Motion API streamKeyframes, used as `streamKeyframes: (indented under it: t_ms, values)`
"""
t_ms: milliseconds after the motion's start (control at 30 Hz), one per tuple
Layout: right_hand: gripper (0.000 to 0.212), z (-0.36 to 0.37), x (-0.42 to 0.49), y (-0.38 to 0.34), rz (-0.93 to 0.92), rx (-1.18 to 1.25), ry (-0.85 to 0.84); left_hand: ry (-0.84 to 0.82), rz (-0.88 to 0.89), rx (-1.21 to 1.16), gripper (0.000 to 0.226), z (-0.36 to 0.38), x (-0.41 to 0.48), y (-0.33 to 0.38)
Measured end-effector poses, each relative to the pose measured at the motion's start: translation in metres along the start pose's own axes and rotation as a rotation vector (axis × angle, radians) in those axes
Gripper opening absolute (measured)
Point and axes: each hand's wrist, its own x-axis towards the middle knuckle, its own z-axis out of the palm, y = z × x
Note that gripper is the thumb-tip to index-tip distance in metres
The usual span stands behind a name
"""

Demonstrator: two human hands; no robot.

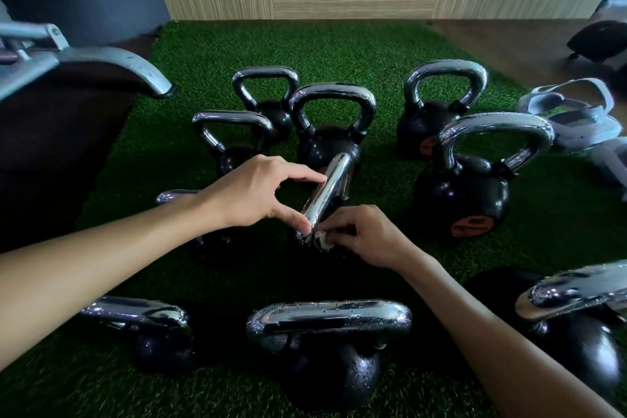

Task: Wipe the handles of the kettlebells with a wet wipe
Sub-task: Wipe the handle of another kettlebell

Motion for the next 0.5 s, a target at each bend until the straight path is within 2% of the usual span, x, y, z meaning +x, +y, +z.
streamKeyframes:
  t_ms: [167,267,333,433,500]
  values:
    - [0.023,-0.001,-0.003,-0.002,0.115,0.23,0.003,0.108,0.047,-0.059,0.068,0.007,-0.002,-0.003]
    - [0.023,0.003,-0.001,0.003,0.092,0.111,0.0,0.184,0.052,-0.125,0.055,0.012,-0.008,-0.003]
    - [0.022,0.003,0.001,0.0,0.112,0.133,-0.025,0.209,0.058,-0.178,0.051,0.016,-0.012,-0.002]
    - [0.019,0.002,0.001,-0.009,0.153,0.407,-0.026,0.236,0.052,-0.205,0.047,0.02,-0.016,0.0]
    - [0.016,0.003,0.0,-0.01,0.186,0.545,0.04,0.264,0.033,-0.197,0.043,0.021,-0.019,0.0]
